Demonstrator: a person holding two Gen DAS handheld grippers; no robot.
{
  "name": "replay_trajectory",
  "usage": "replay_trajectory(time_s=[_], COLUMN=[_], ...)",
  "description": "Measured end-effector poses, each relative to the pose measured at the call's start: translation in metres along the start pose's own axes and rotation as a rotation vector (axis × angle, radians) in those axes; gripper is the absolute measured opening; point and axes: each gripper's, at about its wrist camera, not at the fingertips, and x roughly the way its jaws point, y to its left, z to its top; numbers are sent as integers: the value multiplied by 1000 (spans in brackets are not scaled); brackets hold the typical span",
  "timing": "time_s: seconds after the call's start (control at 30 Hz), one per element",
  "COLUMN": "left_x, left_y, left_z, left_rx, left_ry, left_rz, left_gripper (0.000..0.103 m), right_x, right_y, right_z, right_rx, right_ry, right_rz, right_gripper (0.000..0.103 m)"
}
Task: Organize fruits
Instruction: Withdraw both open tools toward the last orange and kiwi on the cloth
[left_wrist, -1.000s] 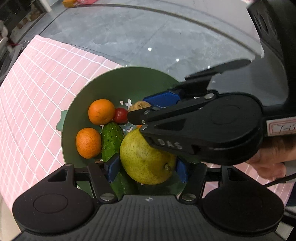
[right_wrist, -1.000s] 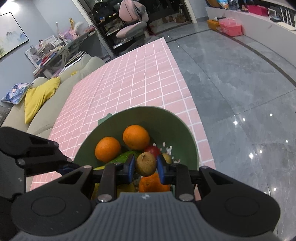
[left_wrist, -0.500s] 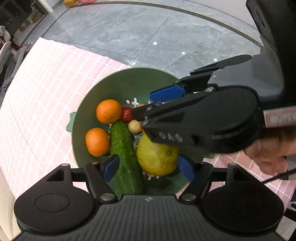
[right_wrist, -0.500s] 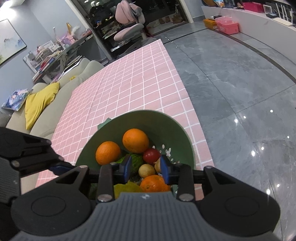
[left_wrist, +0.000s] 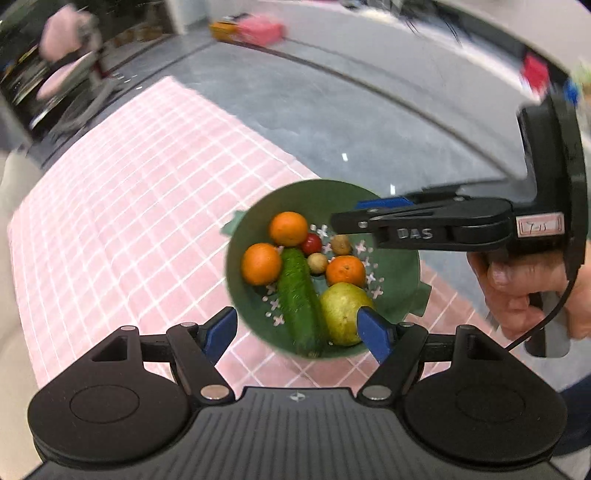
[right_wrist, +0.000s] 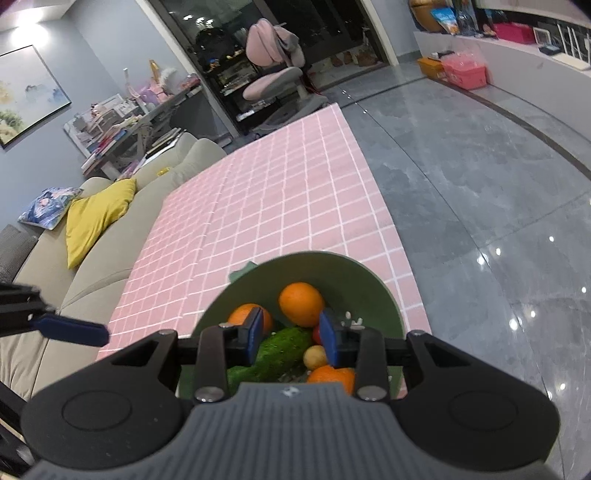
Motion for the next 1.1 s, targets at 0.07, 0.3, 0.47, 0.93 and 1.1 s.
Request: replay_trajectory(time_s=[0.07,0.3,0.47,0.93,1.1], left_x=[-8,-26,-32,-26,-13], left_y=[12,35,52,69,79], left_z=[-17,-76,-116,-174,-185], left_rx=[-75,-228,-348,-450,-486], left_ry=[-10,-51,-87,-202,-207], left_rz=[-14,3,23,-2,13], left_gripper=[87,87,87,87,87], right_x=[-3,-11,-18,-39,-41], right_y=[4,21,34,71,86], right_z=[-1,-10,-19,-58,-76], right_rx=[-9,-75,-128,-254,-285], right_ry=[-1,5,12,12,16], right_rz=[5,22,24,16,18], right_gripper=[32,32,32,33,33])
